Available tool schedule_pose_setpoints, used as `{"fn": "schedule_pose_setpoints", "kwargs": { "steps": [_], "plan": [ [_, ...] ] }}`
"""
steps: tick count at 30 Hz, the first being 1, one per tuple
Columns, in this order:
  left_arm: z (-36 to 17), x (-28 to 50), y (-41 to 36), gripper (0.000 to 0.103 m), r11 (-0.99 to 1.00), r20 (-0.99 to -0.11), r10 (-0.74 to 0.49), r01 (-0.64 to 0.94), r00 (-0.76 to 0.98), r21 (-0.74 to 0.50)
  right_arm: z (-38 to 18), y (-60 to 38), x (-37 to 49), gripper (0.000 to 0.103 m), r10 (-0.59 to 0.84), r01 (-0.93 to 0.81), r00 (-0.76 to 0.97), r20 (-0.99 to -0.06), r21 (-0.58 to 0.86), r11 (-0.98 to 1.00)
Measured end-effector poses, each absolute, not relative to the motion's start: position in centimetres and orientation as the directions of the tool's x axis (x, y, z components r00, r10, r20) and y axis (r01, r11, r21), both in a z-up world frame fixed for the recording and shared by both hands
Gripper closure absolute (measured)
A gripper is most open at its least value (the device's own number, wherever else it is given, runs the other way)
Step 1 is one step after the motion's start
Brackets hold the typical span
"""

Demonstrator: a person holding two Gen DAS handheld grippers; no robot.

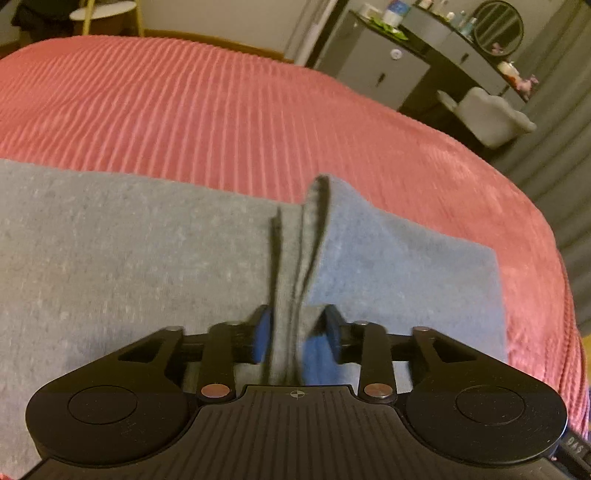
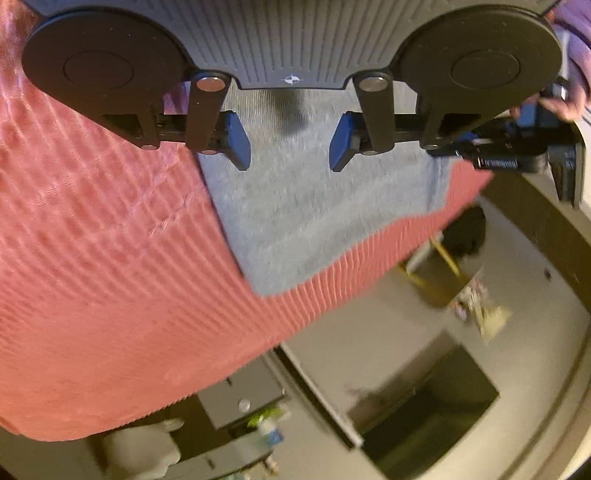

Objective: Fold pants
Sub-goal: 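Hold the seam with the left gripper and pull it along the pants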

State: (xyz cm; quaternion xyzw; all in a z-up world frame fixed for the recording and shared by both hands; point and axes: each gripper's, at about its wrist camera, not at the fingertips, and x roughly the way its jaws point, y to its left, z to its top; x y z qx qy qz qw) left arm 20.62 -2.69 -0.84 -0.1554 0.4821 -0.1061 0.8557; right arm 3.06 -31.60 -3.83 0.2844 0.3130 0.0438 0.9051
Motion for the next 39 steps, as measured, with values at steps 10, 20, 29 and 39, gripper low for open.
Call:
{"fn": "schedule_pose_setpoints", "kwargs": {
  "steps": [10, 20, 29, 39],
  "plan": [
    [-1.0, 24.8, -3.9, 0.087, 0.898, -0.757, -0.336, -0.05, 0.561, -0.436, -4.6, -30.1, 4.9, 0.058, 0.257, 0.131, 0.738, -0.624, 0.506, 0.852],
    [0.2, 20.6, -2.8, 0.057, 0.937, -0.732, -0.284, 0.016, 0.619, -0.35, -5.3, -31.2, 4.1, 0.059, 0.28, 0.155, 0.759, -0.588, 0.581, 0.799],
    [-3.7, 14.1, -2.7, 0.039, 0.88, -0.755, -0.425, 0.032, 0.499, -0.474, -5.5, -31.9, 3.8, 0.058, 0.306, 0.165, 0.761, -0.572, 0.626, 0.762],
    [-4.3, 13.3, -3.0, 0.049, 0.844, -0.742, -0.472, 0.001, 0.476, -0.537, -5.4, -32.8, 1.6, 0.045, 0.359, 0.197, 0.763, -0.537, 0.722, 0.663]
  ]
}}
